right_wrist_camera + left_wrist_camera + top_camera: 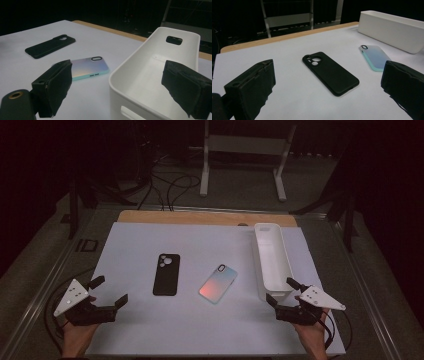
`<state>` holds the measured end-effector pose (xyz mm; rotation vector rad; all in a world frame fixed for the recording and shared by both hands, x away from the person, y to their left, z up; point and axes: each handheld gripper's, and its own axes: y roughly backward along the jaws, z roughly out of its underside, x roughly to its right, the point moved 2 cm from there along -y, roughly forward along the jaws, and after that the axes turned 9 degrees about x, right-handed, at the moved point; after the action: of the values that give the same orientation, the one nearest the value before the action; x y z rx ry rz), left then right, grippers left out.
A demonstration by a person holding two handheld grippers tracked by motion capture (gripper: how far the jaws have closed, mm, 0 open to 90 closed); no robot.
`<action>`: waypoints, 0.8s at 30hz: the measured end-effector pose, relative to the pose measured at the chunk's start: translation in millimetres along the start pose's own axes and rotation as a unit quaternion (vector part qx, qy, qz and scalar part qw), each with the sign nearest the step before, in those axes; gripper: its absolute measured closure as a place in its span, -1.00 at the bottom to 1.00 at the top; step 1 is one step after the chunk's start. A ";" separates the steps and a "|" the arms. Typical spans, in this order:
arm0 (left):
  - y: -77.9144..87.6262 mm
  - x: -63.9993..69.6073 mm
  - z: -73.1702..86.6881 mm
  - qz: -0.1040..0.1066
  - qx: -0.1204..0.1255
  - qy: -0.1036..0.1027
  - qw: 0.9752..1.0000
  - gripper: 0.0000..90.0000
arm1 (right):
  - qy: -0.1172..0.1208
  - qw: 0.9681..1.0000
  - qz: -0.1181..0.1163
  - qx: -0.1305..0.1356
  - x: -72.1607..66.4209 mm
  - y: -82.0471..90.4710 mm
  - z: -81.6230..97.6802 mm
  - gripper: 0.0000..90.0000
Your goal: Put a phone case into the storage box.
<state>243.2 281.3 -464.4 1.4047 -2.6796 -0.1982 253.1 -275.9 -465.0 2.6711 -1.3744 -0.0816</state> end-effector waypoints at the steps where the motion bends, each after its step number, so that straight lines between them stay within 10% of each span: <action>1: -1.2 0.7 0.6 0.000 -0.002 -0.001 1.000 -1.00 | -0.001 1.000 0.000 -0.002 -0.3 0.1 0.4 -0.79; 24: -10.5 11.6 -2.5 0.009 -0.004 0.009 1.000 -1.00 | -0.006 1.000 0.004 -0.005 -2.6 -1.7 2.4 -0.79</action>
<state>245.5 265.6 -463.3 1.3729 -2.6733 -0.1942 252.7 -273.1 -467.7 2.6609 -1.3830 -0.1035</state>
